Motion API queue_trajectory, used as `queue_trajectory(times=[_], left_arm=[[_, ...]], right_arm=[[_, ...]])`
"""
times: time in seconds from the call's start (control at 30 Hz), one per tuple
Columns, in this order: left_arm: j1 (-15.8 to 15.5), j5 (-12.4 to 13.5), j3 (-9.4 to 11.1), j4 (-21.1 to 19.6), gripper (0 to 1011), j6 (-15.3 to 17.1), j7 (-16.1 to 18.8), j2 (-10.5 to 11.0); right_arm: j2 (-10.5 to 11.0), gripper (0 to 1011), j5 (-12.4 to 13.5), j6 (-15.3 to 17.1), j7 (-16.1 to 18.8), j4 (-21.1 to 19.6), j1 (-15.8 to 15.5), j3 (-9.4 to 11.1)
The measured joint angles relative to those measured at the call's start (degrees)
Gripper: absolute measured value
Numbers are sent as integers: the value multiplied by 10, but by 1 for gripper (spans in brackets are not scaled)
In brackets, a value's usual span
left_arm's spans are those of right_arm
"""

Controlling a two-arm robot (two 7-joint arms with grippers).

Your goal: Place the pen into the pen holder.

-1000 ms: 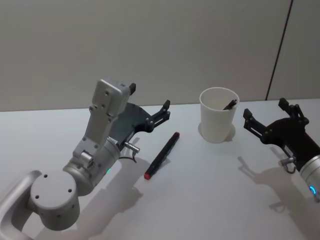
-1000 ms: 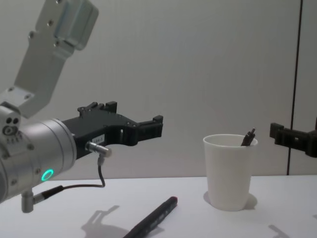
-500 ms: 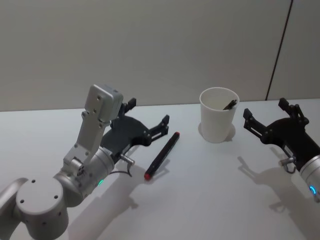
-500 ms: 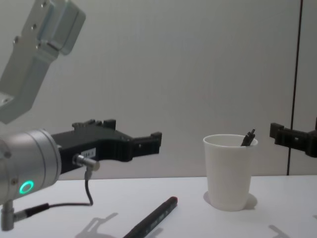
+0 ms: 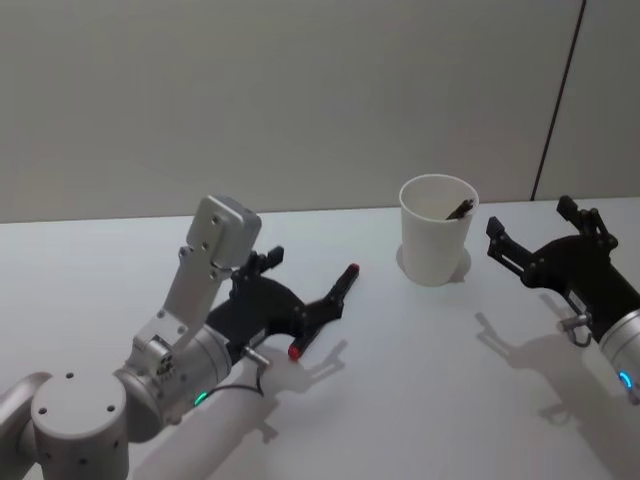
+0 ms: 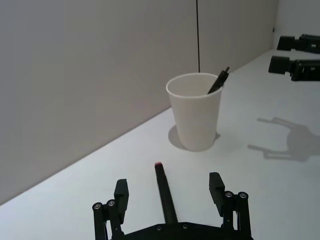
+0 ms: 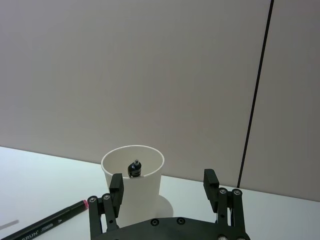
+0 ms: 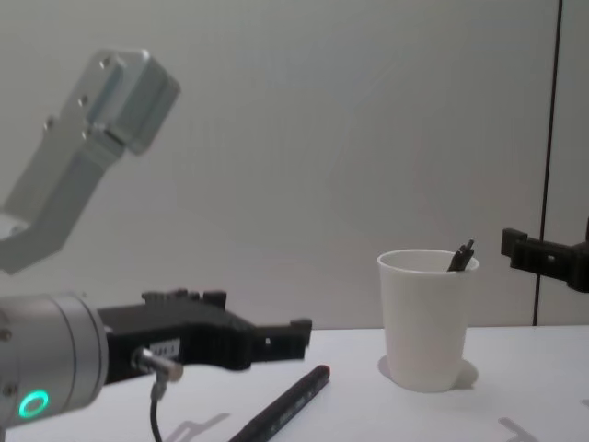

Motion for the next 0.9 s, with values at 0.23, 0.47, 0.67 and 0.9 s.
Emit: queue_trajectory(times=[0.23,0.47,0.67,0.9], left_arm=[[2,2,5,0,1003,35,-11,-1],[0,8,10,7,1002,68,-18,-8],[-4,11,13,15,1003,95,-19,-16],[-11,12,15,27,1003,120,-13,-27]], right_arm=[[0,1002,0,0,0,0,0,0],[0,1002,0,0,0,0,0,0],[0,1001,0,0,0,0,0,0],[0,1001,0,0,0,0,0,0]])
